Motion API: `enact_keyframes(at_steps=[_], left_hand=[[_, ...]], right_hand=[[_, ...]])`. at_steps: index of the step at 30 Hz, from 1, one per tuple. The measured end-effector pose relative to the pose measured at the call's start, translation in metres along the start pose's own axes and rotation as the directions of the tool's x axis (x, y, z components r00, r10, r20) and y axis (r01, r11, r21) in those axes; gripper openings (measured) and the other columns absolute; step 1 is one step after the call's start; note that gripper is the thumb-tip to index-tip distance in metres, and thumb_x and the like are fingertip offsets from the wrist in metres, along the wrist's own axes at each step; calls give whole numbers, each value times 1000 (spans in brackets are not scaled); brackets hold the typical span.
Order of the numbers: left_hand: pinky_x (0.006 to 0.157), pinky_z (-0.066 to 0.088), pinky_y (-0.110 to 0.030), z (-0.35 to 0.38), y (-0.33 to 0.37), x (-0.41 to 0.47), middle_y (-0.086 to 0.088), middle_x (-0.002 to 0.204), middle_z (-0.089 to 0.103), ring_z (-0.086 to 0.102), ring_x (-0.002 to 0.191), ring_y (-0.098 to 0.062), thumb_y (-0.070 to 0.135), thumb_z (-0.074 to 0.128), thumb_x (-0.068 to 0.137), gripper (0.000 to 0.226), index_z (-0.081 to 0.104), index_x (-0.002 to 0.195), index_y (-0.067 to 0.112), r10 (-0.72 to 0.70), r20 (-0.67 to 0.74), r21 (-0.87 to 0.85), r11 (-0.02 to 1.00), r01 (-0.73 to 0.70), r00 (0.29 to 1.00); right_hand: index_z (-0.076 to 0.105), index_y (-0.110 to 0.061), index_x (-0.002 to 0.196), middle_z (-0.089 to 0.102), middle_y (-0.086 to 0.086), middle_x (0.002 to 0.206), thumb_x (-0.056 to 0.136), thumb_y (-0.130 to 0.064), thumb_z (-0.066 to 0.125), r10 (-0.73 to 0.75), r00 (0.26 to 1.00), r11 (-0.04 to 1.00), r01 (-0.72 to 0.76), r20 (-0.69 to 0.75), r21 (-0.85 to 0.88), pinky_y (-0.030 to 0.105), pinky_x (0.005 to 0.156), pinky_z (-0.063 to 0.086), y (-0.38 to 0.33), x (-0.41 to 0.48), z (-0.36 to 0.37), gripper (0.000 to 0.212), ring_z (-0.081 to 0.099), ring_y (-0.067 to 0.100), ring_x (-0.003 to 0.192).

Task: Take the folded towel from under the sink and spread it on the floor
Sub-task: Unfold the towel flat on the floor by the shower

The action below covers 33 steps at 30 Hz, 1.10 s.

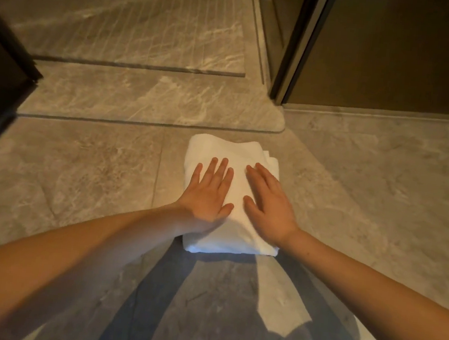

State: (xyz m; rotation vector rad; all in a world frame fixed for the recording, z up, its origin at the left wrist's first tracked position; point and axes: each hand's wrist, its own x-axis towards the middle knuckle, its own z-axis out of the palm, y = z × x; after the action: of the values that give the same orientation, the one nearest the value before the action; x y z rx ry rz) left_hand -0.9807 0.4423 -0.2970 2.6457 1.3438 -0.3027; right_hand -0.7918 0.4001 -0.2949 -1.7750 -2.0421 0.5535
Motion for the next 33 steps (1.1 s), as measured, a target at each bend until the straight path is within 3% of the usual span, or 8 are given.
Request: enact_keyframes(at_steps=[6,11,15,18,20,24,29,33], left_hand=[[120,11,-44,-41,0,13,-16,160,17,13,146,-33,36,46,93,68,22,153,14,91,-68,-152,983,-101,993],[115,16,-34,-57,3,34,-10,159,25,20,145,-27,27,55,92,68,26,154,28,186,-16,-218,958,-185,982],[114,19,-36,-45,5,39,-7,157,29,24,143,-26,25,60,89,76,22,154,28,190,-29,-226,955,-192,981],[113,19,-33,-38,-1,38,-2,154,33,25,142,-23,27,65,86,82,19,154,30,129,-89,-367,917,-153,988],[115,16,-32,-33,-4,37,-1,155,33,23,144,-23,30,67,87,84,18,154,33,109,-85,-411,902,-135,990],[113,22,-35,-37,-4,38,-3,152,37,28,140,-26,28,69,86,81,24,153,31,131,-77,-405,902,-150,988],[77,35,-33,-78,-4,51,-1,102,46,37,96,-18,7,57,84,79,29,150,40,266,-28,-316,912,-261,963],[62,39,-30,-104,5,63,2,77,53,49,70,-17,2,53,88,87,16,148,54,304,226,-352,911,-213,926]], right_hand=[[42,-16,142,54,11,129,87,-32,66,375,927,904,-361,-20,228,44,95,48,15,-6,-26,63,53,28,115],[50,-15,133,61,-7,96,86,-31,71,433,889,817,-457,147,352,15,60,42,17,-15,-28,54,58,6,78],[51,-18,134,62,-3,105,82,-20,75,366,926,828,-369,92,422,24,72,47,13,-18,-31,57,61,17,91],[54,-23,129,60,-6,112,81,-14,75,301,942,783,-333,148,526,17,72,50,11,-20,-33,53,61,12,92],[52,-28,128,58,-7,114,81,-18,75,239,946,804,-320,220,501,15,72,51,8,-23,-34,54,59,5,94],[55,-33,129,50,4,122,79,-22,75,205,941,894,-291,268,339,33,96,46,3,-24,-33,55,51,21,112],[57,-28,134,48,1,125,82,-14,73,122,977,920,-178,175,348,25,96,40,-13,-27,-39,56,50,16,116],[58,-22,134,52,8,128,84,-9,68,20,990,953,-61,140,298,30,96,42,-22,-29,-44,53,53,23,115]])
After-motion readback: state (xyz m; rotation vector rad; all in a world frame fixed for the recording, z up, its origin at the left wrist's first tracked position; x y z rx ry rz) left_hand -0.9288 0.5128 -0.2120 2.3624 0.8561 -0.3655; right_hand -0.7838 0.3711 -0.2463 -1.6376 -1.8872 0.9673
